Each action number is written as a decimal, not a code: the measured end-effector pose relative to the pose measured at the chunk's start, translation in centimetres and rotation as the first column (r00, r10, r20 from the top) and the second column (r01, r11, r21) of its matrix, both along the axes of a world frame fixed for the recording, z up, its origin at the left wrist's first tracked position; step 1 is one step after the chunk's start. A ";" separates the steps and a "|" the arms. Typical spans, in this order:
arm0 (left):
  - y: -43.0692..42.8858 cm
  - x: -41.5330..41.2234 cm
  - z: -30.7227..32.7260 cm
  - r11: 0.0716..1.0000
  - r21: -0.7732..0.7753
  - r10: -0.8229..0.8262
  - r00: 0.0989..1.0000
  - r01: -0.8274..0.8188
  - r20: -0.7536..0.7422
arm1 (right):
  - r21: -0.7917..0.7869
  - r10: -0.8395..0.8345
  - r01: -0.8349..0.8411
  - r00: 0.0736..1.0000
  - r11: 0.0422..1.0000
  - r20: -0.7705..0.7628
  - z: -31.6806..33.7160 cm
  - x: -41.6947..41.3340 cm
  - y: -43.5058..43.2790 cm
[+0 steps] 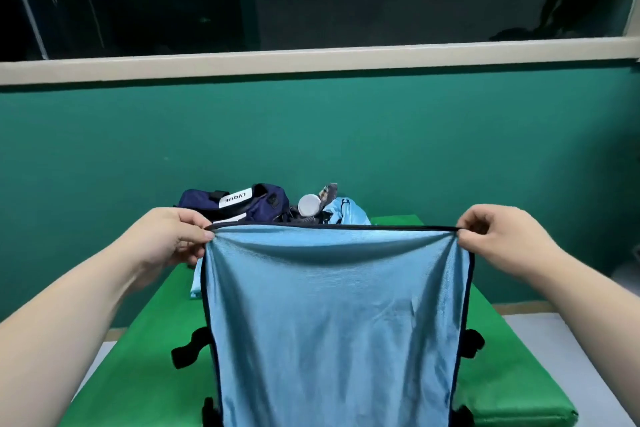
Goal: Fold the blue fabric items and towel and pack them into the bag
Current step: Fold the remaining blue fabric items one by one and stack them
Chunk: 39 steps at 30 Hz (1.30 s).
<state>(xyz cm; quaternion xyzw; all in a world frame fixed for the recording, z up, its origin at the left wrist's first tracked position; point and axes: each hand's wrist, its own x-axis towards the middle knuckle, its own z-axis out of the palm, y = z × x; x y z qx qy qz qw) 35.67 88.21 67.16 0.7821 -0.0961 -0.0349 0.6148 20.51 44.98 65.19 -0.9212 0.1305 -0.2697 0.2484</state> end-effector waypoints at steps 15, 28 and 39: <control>-6.8 15.3 15.3 1.000 0.015 0.009 0.985 -0.012 0.171 | 0.150 -0.055 0.026 0.980 0.988 0.189 15.9 17.3 -4.9; -3.7 5.2 18.2 0.964 0.244 -0.025 0.871 -0.109 0.490 | 0.192 0.167 -0.295 0.852 0.936 0.496 19.6 5.8 -4.6; -0.3 -3.8 0.3 0.863 0.454 -0.268 0.962 0.220 0.044 | 0.587 0.468 -0.450 0.874 0.673 0.133 1.9 -4.4 -3.4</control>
